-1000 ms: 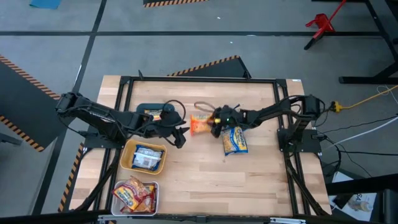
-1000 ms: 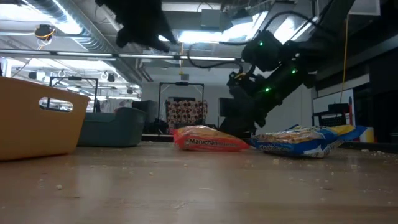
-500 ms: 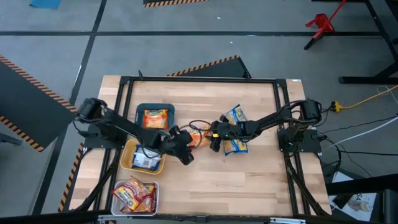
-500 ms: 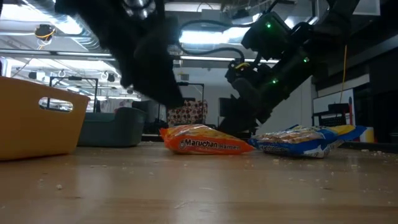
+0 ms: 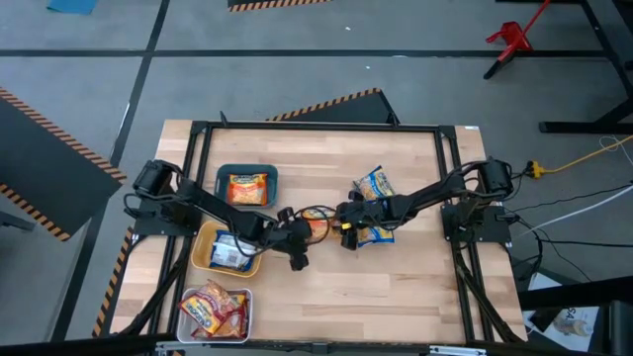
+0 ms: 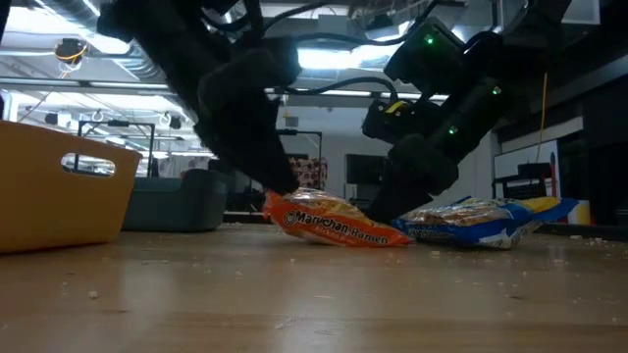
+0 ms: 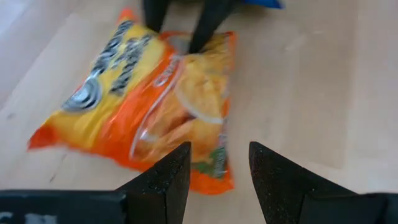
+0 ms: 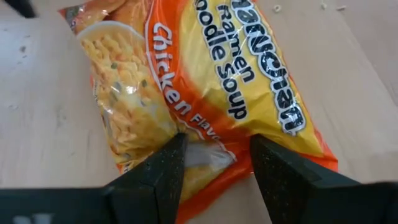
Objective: Sort Maruchan noodles
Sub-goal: Put the orange noodle pack into the blue bin
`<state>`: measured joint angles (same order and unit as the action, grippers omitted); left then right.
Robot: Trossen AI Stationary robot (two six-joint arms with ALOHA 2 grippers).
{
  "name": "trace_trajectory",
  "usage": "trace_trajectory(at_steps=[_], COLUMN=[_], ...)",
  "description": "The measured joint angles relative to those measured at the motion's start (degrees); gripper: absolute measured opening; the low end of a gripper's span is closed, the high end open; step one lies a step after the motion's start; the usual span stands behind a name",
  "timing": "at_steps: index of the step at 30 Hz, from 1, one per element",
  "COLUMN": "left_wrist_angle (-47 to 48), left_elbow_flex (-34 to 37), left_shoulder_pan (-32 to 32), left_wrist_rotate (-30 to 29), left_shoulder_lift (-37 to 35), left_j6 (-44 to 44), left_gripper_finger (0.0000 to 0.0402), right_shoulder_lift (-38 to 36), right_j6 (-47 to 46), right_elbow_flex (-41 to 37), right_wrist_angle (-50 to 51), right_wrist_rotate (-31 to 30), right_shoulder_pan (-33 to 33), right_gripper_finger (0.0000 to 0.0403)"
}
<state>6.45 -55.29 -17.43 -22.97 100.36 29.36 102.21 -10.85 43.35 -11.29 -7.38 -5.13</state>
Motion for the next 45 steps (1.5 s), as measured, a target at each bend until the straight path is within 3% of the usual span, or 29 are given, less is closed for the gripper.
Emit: trace_trajectory(at_steps=[4, 11, 18, 21, 24, 28, 33, 41, 45], left_wrist_angle=[0.17, 1.0, 2.63, 5.9, 10.29, 13.05, 16.1, 18.83, 12.96], left_elbow_flex=[-1.23, -1.52, -4.24, -5.3, -6.99, -8.17, -8.37, -6.27, -2.93], left_shoulder_pan=[-0.02, -0.04, -0.32, 1.04, 3.44, 6.25, 6.38, 4.57, 4.36], left_wrist_rotate=[1.95, -6.42, -13.62, -15.42, -13.19, -6.03, 1.19, -1.08, -1.59], left_shoulder_lift=[0.0, 0.0, 0.0, 0.0, 0.0, -0.05, -1.09, -1.2, -1.2], left_j6=[-3.86, -3.8, -24.84, -27.17, -20.48, -8.05, 2.09, 17.99, 25.3], left_gripper_finger=[0.0156, 0.0155, 0.0155, 0.0157, 0.0157, 0.0157, 0.0157, 0.0158, 0.0169], right_shoulder_lift=[0.0, 0.0, 0.02, 0.02, 0.04, 0.04, 0.04, 0.07, 0.09], right_j6=[0.64, -0.62, 0.08, 0.73, 0.76, 0.72, 0.69, 0.73, 0.74], right_elbow_flex=[-0.01, -0.07, -0.07, -0.09, -0.09, -0.11, -0.11, -0.13, -0.13], right_wrist_angle=[0.11, 0.17, 0.21, 0.22, 0.24, 0.38, 0.59, 0.85, 0.85], right_wrist_rotate=[0.25, 0.41, 0.39, 0.39, 0.39, -0.17, -0.45, -0.6, -0.61], right_shoulder_pan=[-0.24, -0.24, -0.24, -0.24, -0.24, -0.26, -0.26, -0.13, -0.13], right_gripper_finger=[0.0182, 0.0182, 0.0182, 0.0182, 0.0182, 0.0182, 0.0182, 0.0182, 0.0182])
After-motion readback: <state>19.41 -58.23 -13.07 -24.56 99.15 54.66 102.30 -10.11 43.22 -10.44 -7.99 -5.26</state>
